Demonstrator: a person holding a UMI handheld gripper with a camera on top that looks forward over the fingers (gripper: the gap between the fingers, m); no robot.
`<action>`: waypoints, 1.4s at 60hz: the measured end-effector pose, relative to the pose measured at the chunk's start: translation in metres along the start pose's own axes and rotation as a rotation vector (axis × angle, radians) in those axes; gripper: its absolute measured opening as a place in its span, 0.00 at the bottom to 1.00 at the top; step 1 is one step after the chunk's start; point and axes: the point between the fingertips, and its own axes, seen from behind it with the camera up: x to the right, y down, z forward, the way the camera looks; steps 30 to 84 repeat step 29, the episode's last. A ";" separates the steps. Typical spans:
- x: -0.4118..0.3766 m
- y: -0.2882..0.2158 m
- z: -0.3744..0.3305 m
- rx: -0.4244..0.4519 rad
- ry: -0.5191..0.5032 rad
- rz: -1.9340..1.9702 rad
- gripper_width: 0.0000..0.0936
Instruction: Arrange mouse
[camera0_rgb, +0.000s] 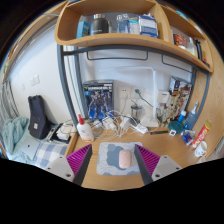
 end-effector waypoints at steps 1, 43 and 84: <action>-0.001 0.000 -0.003 0.001 -0.003 0.000 0.90; -0.010 0.031 -0.022 -0.034 0.013 -0.011 0.90; -0.010 0.031 -0.022 -0.034 0.013 -0.011 0.90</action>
